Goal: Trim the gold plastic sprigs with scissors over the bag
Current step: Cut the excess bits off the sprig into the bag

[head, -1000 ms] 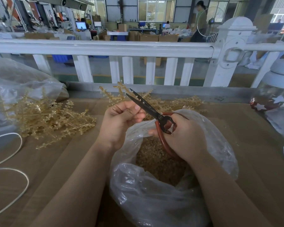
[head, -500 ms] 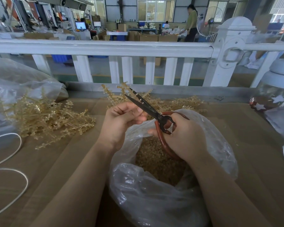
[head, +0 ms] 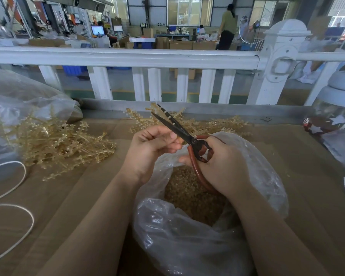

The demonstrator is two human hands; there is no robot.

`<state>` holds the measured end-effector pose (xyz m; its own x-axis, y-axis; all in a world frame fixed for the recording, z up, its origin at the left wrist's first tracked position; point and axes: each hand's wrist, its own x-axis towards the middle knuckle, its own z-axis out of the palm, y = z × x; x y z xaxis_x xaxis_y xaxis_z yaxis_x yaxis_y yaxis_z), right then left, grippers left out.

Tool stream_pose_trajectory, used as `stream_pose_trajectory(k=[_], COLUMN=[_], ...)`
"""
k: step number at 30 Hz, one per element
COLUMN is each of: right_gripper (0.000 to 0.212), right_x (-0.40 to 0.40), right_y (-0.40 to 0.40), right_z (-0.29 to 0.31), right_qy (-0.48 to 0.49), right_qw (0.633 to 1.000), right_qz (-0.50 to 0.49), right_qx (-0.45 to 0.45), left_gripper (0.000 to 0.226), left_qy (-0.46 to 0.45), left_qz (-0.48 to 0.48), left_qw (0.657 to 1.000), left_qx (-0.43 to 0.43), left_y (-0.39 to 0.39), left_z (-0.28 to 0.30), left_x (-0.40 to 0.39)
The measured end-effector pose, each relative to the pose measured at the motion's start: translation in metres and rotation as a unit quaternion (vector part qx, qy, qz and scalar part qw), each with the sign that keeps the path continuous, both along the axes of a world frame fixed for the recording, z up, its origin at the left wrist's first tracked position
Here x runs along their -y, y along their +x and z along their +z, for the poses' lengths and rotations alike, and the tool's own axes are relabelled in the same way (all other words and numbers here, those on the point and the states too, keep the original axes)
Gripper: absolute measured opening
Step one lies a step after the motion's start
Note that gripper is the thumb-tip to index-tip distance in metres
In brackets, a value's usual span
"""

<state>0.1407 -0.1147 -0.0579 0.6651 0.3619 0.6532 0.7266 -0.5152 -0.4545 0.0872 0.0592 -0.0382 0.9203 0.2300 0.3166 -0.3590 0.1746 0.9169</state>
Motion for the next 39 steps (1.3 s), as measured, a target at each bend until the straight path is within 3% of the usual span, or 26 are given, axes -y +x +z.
stream_pose_trajectory(k=[14, 22, 27, 30, 33, 39], right_gripper=[0.049, 0.065, 0.029, 0.016, 0.015, 0.012], right_x=[0.0, 0.0, -0.003, -0.005, -0.005, -0.005], right_y=[-0.004, 0.001, -0.001, 0.002, 0.001, 0.001], right_z=[0.004, 0.0, 0.003, 0.004, 0.006, 0.009], right_qy=[0.02, 0.01, 0.121, 0.162, 0.194, 0.199], right_qw=[1.0, 0.999, 0.986, 0.964, 0.945, 0.94], right_qz=[0.015, 0.018, 0.023, 0.055, 0.1, 0.103], right_qx=[0.006, -0.029, -0.111, -0.205, -0.243, -0.259], left_gripper=[0.011, 0.018, 0.017, 0.015, 0.005, 0.017], left_qy=[-0.004, -0.068, -0.012, 0.028, 0.048, 0.072], left_qz=[-0.005, 0.012, 0.003, -0.011, -0.017, -0.005], left_qw=[1.0, 0.997, 0.998, 0.997, 0.996, 0.996], left_qx=[-0.006, -0.028, -0.065, -0.075, -0.068, -0.057], left_y=[-0.001, 0.0, 0.001, 0.002, 0.003, -0.001], left_z=[0.001, 0.001, -0.001, -0.004, -0.004, -0.001], left_x=[0.001, 0.0, 0.004, 0.009, 0.013, 0.017])
